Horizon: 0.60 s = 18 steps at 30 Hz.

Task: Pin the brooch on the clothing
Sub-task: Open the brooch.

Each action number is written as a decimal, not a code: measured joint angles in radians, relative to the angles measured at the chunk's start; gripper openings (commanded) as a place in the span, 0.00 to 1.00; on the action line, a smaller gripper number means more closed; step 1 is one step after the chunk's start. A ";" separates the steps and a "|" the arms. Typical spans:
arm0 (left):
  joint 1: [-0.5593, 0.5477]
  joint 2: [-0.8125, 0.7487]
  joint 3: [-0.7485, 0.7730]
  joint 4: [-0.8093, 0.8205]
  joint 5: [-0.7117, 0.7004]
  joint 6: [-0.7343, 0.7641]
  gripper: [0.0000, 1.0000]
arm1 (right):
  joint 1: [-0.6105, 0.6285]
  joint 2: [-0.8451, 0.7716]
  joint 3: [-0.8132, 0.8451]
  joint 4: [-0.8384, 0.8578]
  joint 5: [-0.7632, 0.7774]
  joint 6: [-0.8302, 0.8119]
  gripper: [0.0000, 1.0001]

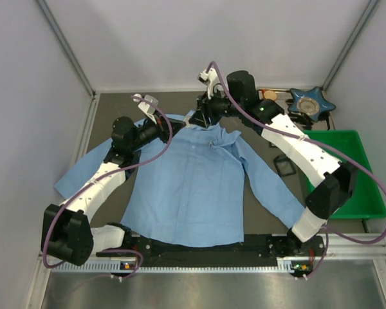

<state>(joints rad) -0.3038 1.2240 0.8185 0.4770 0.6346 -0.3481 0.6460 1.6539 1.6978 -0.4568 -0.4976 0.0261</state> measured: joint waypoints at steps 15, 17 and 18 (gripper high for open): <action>0.000 0.000 0.000 0.000 0.000 -0.009 0.00 | 0.000 0.036 0.013 -0.016 -0.015 0.020 0.46; 0.000 0.000 0.000 0.000 -0.001 -0.015 0.00 | 0.001 0.036 0.013 -0.016 -0.012 0.020 0.41; 0.000 0.001 0.000 0.000 -0.001 -0.017 0.00 | 0.002 0.037 0.013 -0.017 -0.008 0.019 0.40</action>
<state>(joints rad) -0.3038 1.2247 0.8185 0.4767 0.6334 -0.3653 0.6483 1.6905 1.7107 -0.4740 -0.5053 0.0448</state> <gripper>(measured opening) 0.021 0.453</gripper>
